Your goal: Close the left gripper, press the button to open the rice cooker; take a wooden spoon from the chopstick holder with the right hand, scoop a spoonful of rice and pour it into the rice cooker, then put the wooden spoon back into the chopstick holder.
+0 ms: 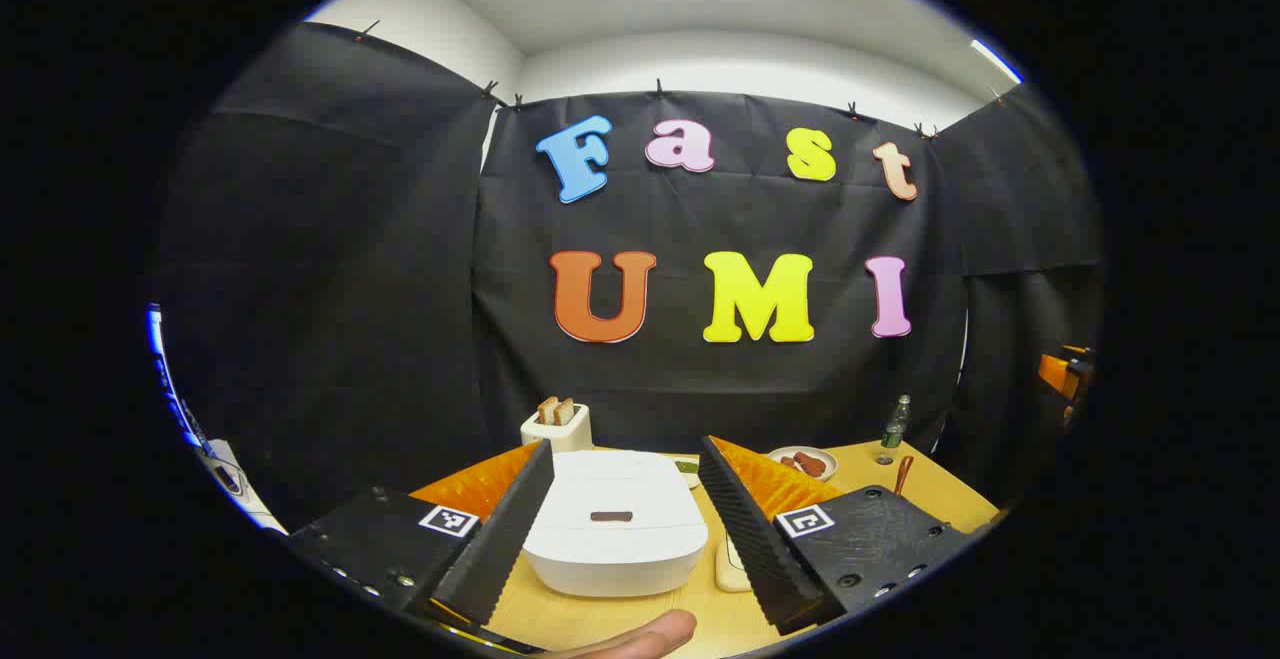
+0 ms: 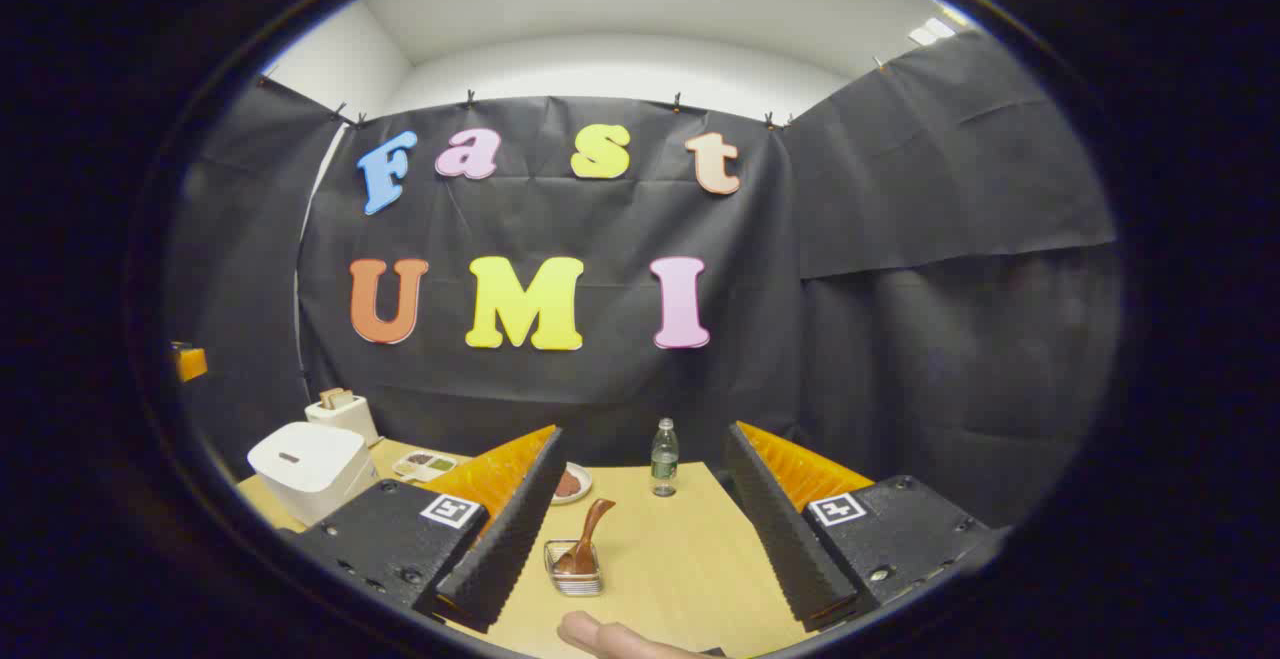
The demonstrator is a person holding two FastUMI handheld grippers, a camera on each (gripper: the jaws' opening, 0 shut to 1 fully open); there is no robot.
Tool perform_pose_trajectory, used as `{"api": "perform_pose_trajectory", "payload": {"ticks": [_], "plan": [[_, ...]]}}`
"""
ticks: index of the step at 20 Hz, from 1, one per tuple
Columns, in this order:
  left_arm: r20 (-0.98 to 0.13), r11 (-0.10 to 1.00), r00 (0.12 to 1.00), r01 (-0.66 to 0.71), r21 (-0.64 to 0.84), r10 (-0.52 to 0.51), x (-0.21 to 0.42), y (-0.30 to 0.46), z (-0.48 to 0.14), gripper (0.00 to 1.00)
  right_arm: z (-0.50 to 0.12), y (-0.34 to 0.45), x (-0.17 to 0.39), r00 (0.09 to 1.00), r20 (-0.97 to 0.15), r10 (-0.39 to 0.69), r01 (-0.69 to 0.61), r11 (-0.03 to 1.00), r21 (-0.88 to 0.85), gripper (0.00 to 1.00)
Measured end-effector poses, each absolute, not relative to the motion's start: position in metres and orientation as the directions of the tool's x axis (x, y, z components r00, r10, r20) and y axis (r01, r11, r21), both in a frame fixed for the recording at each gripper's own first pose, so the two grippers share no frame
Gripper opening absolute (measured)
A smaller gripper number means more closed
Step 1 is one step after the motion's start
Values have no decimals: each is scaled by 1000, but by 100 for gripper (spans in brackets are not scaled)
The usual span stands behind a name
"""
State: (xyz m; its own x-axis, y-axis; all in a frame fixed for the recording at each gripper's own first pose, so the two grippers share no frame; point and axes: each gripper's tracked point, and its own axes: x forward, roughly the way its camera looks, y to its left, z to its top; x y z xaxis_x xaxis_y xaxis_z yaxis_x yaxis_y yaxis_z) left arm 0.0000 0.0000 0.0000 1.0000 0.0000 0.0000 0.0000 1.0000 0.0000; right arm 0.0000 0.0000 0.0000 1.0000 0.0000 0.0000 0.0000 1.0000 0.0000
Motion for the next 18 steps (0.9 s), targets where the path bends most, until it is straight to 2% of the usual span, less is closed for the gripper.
{"api": "perform_pose_trajectory", "payload": {"ticks": [12, 16, 17, 18], "plan": [[0, 999, 999, 48, 19, -48, 5, -15, -6, 93, 6, 4, -18, 999, 29, 25, -26, 1000, 10, 100], [-42, 997, 997, 66, 50, -64, 22, -16, -24, 93, -2, 2, -18, 999, 23, 39, -40, 999, 34, 100], [-58, 997, 997, 58, 56, -55, 26, -12, -31, 74, -3, 0, -16, 999, 22, 37, -38, 999, 38, 100], [-67, 998, 997, 43, 54, -40, 31, -6, -35, 76, -6, -2, -16, 999, 23, 36, -37, 999, 40, 100]]}}
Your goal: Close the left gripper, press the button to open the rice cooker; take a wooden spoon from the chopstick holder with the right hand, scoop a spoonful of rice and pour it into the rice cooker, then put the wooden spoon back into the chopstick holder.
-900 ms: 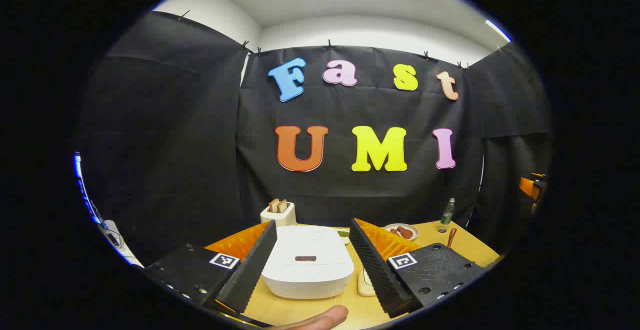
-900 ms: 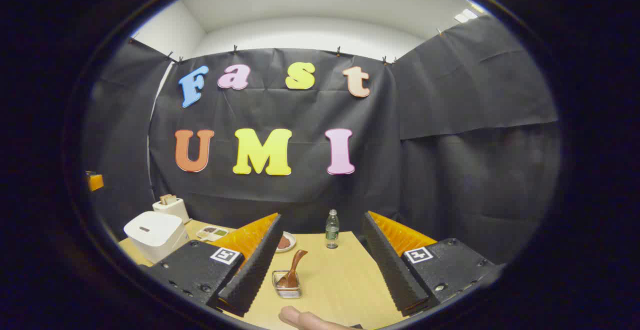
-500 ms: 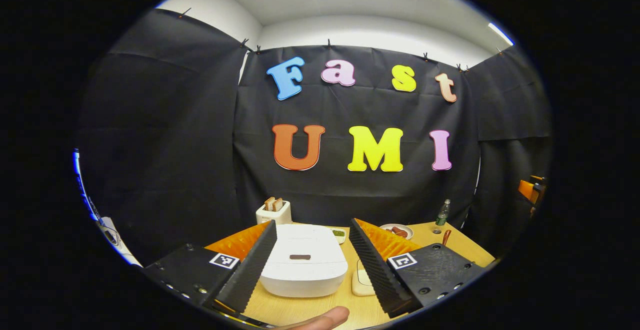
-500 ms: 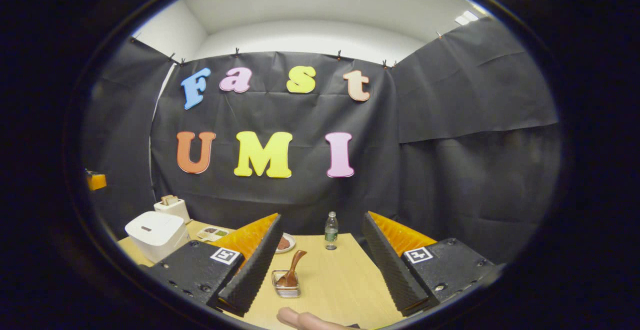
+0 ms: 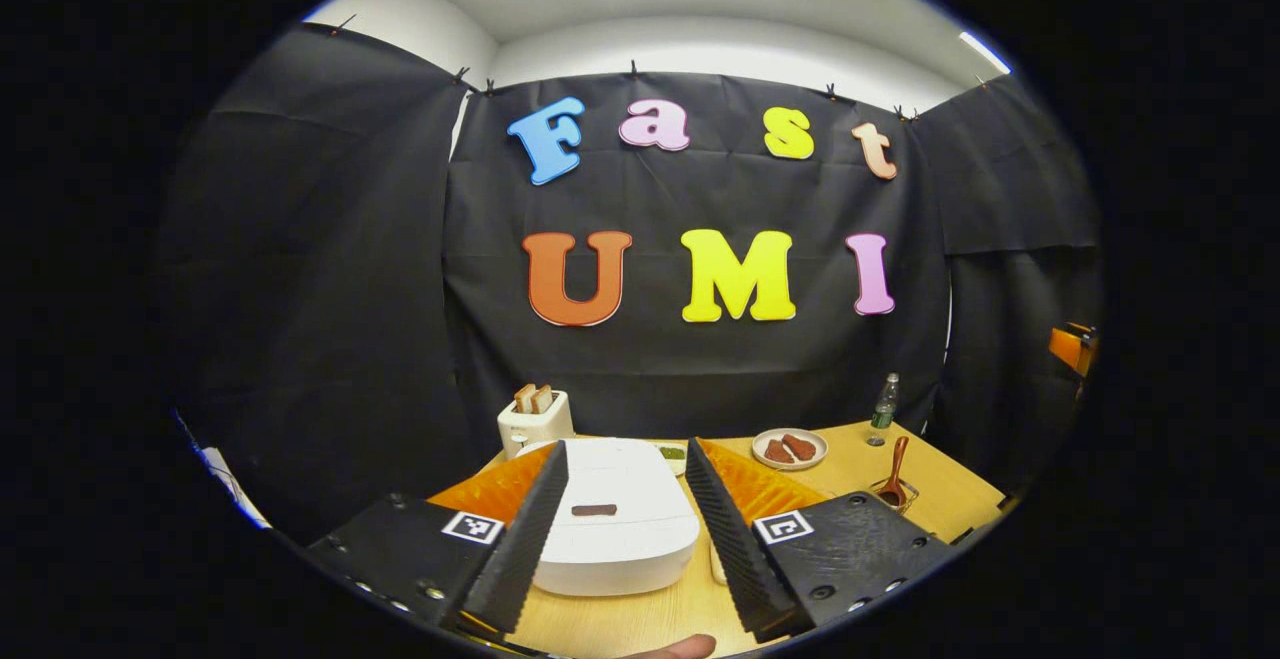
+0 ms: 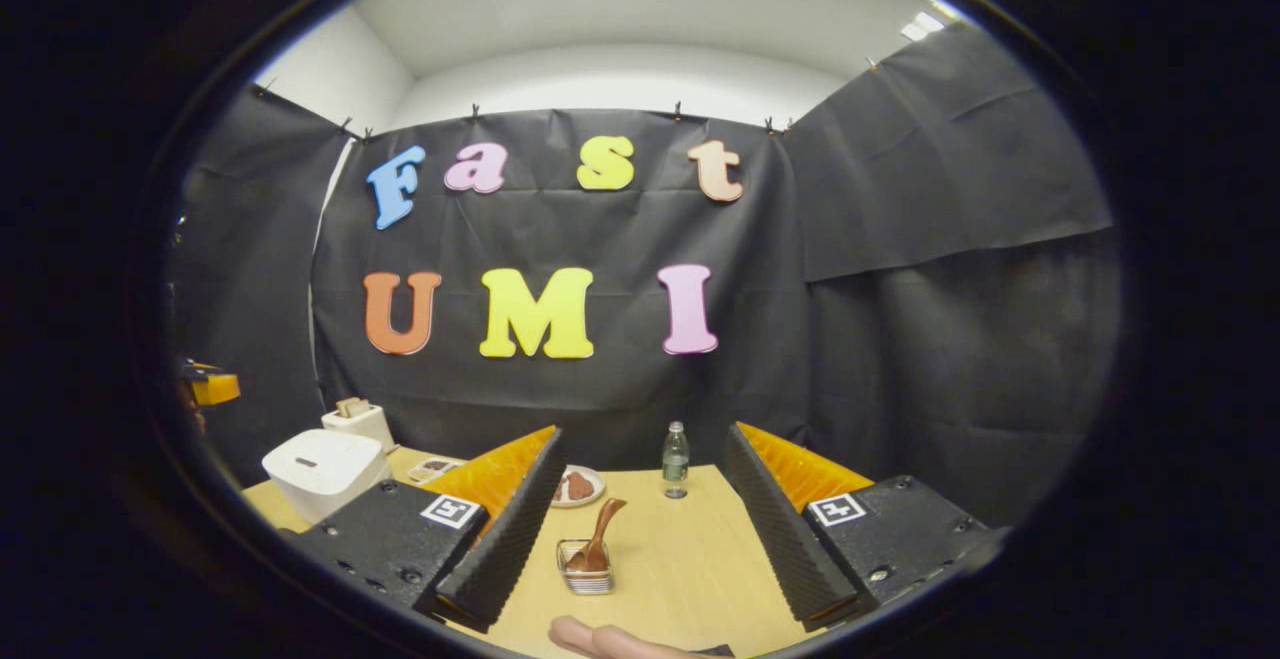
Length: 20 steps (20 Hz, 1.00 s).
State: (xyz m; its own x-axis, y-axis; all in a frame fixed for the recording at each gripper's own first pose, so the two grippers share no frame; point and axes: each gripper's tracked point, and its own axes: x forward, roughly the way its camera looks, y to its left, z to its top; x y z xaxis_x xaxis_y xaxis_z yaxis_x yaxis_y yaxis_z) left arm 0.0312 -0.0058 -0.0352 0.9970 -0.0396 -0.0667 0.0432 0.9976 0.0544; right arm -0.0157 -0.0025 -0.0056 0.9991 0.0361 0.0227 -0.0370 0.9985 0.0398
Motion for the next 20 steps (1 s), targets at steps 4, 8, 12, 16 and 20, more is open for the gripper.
{"api": "perform_pose_trajectory", "payload": {"ticks": [4, 8, 12, 16, 20], "plan": [[-108, 999, 994, 34, 38, -30, 47, -4, -54, 53, -15, -5, -11, 999, 27, 42, -43, 999, 29, 100], [-163, 998, 987, 12, 56, -2, 64, 0, -77, 7, -31, -9, -4, 998, 29, 47, -48, 998, 44, 100], [-217, 996, 976, 4, 84, 14, 82, 0, -102, 11, -50, -15, 8, 998, -2, 67, -67, 998, 22, 100], [-296, 995, 955, 17, 99, 13, 104, -5, -133, 12, -55, -33, 23, 999, 6, 43, -43, 999, 16, 100], [-342, 990, 938, -6, 141, 55, 129, 1, -158, 0, -68, -50, 35, 999, -7, 36, -36, 999, 19, 100]]}}
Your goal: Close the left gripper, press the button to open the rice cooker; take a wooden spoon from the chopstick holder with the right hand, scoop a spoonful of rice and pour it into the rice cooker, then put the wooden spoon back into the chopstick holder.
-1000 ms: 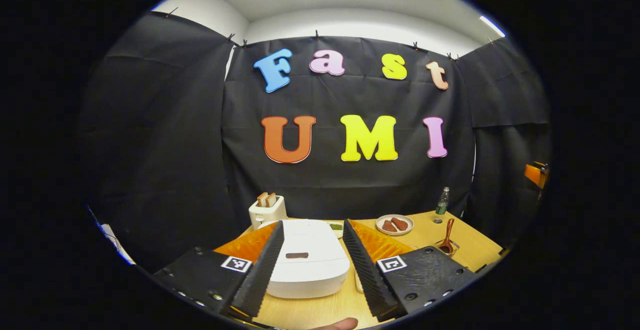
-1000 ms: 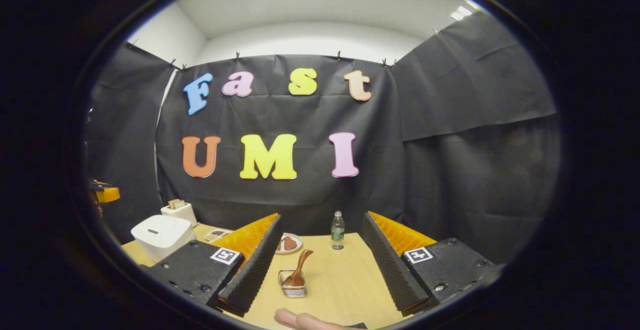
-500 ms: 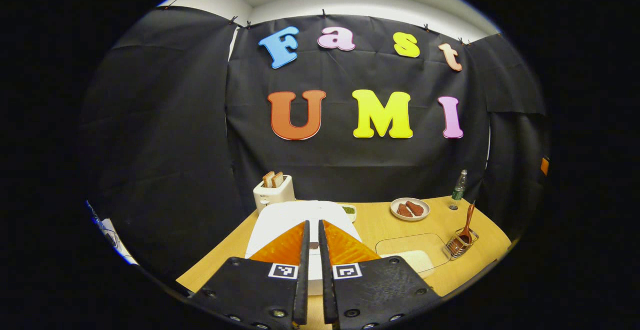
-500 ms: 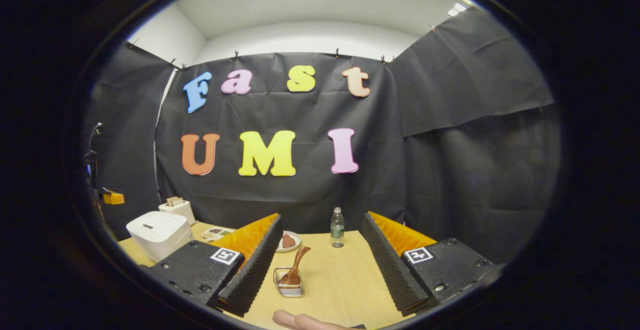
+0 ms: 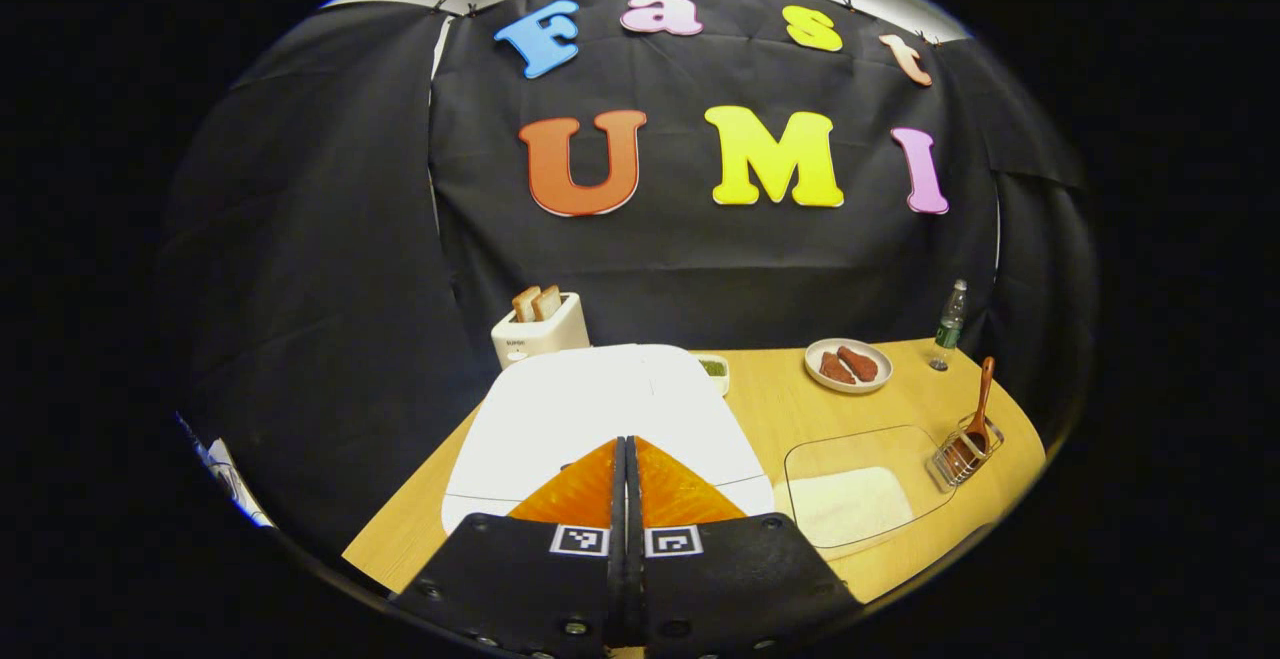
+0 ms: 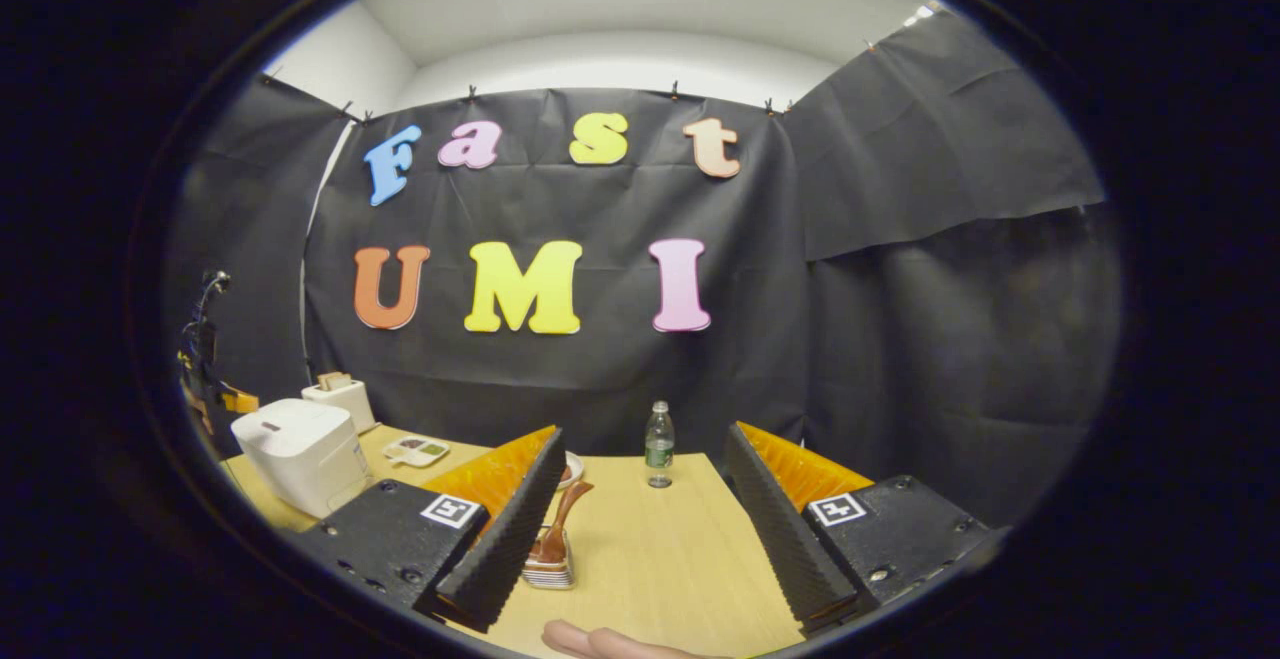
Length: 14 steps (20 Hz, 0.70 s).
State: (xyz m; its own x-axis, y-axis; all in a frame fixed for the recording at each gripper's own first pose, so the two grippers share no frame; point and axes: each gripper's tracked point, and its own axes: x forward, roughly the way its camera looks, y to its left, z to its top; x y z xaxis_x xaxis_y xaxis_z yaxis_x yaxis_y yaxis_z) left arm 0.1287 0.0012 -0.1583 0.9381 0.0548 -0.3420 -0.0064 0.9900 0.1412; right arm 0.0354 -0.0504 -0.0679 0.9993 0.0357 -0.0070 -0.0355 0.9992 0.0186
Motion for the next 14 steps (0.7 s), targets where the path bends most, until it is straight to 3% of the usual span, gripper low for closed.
{"api": "perform_pose_trajectory", "payload": {"ticks": [8, 14], "plan": [[-414, 975, 893, -103, 196, 177, 160, 27, -185, 0, -98, -70, 62, 998, -17, 57, -56, 997, 45, 100], [-492, 980, 851, -120, 159, 184, 146, 23, -194, 0, -98, -92, 72, 999, 37, -33, 33, 999, -11, 100]]}}
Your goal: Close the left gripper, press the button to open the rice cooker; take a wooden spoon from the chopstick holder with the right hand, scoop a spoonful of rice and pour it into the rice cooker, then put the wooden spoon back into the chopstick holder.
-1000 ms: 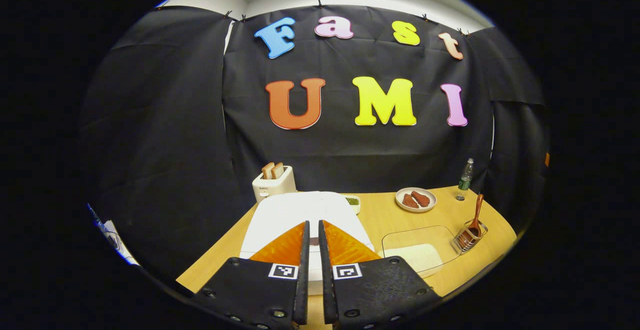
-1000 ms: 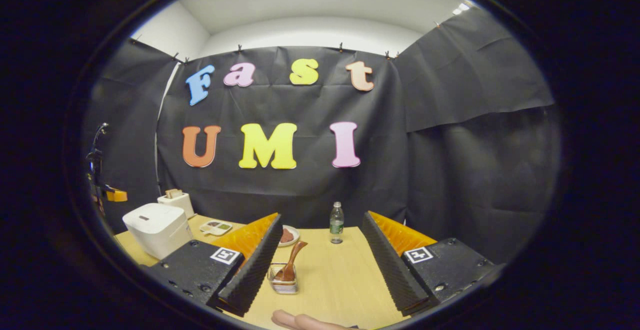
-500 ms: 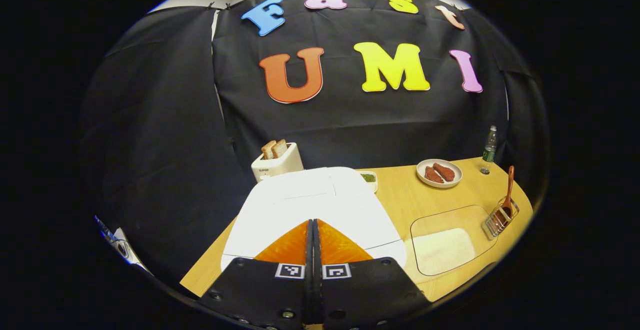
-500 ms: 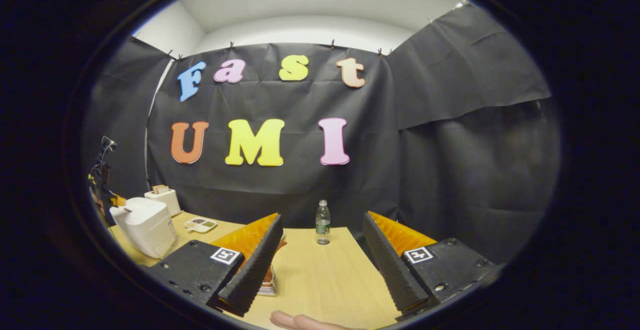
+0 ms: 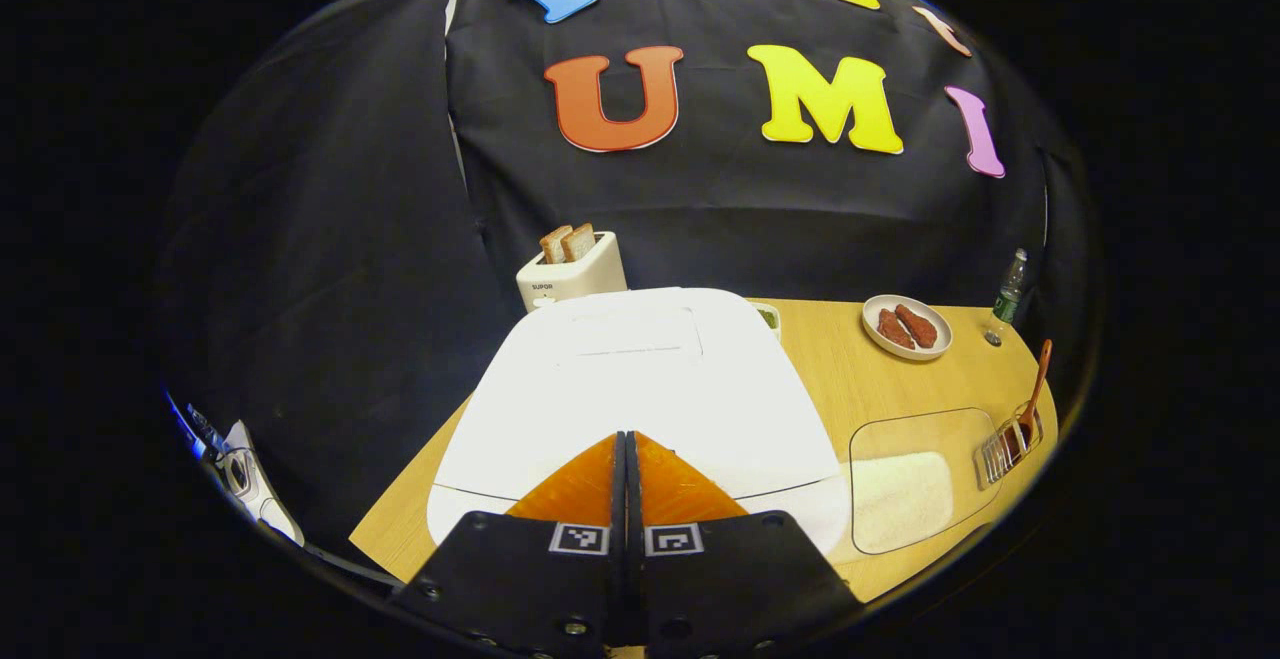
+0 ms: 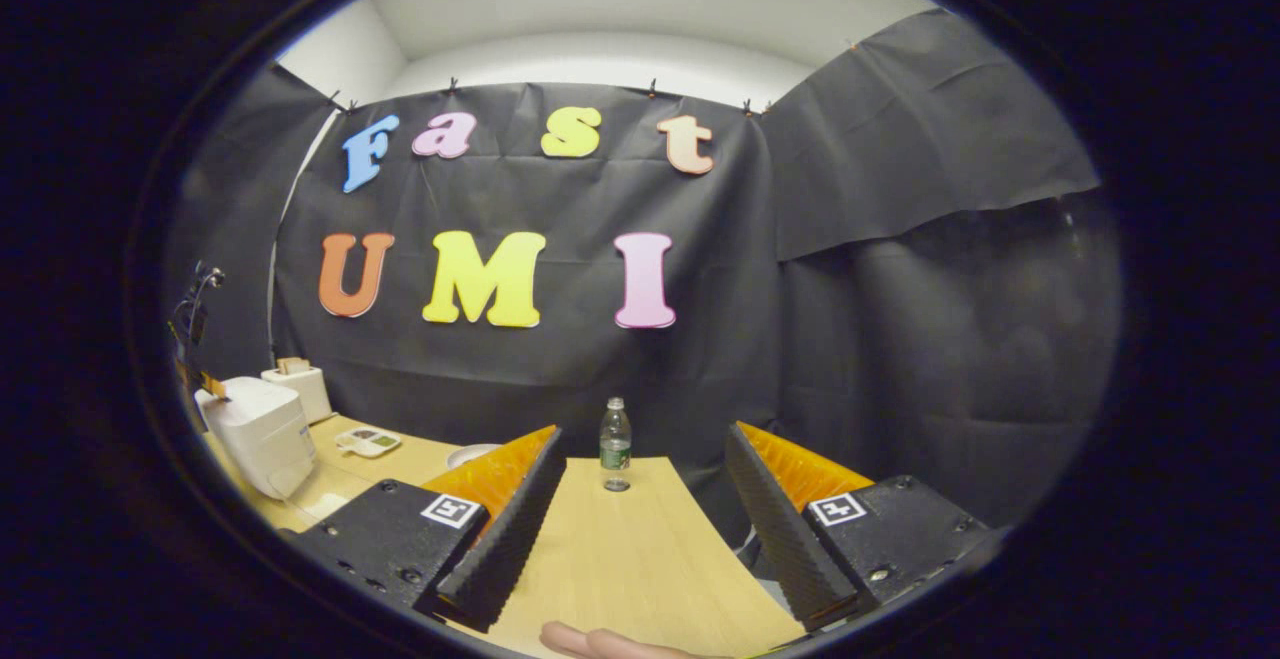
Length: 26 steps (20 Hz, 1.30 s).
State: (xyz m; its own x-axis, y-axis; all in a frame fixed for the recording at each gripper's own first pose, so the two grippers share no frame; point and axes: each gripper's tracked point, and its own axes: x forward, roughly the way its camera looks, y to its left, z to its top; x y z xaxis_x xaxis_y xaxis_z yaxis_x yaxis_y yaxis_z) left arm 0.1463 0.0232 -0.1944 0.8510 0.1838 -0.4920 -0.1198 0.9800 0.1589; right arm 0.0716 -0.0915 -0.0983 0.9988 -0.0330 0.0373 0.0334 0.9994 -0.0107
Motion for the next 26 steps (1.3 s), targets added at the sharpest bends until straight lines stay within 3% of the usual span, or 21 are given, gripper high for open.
{"api": "perform_pose_trajectory", "payload": {"ticks": [9, 15, 18, 19, 20, 22, 23, 24, 26], "plan": [[-491, 987, 857, -111, 120, 156, 146, 24, -196, 0, -102, -72, 51, 1000, 20, -5, 7, 998, -56, 100], [-342, 976, 921, -136, 170, 188, 120, 28, -140, 1, -107, -62, 33, 1000, -10, -4, 3, 996, -94, 100], [-278, 980, 948, -114, 161, 156, 91, 15, -114, 0, -110, -50, 29, 1000, -9, 12, -13, 993, -114, 100], [-255, 981, 956, -108, 161, 147, 80, 12, -109, 18, -113, -44, 30, 1000, -16, 22, -24, 993, -113, 100], [-237, 981, 961, -110, 158, 145, 70, 10, -101, 27, -118, -38, 30, 999, -30, 32, -35, 993, -109, 100], [-202, 982, 968, -124, 140, 151, 46, 9, -94, 33, -126, -29, 34, 998, -53, 44, -48, 995, -90, 100], [-197, 989, 973, -98, 110, 119, 35, 2, -91, 55, -130, -25, 36, 997, -63, 44, -50, 995, -87, 100], [-202, 993, 975, -73, 88, 89, 22, -7, -94, 64, -135, -22, 40, 997, -71, 42, -48, 995, -86, 100], [-197, 995, 978, -48, 89, 65, 1, -9, -93, 97, -148, -11, 50, 994, -97, 51, -59, 995, -83, 100]]}}
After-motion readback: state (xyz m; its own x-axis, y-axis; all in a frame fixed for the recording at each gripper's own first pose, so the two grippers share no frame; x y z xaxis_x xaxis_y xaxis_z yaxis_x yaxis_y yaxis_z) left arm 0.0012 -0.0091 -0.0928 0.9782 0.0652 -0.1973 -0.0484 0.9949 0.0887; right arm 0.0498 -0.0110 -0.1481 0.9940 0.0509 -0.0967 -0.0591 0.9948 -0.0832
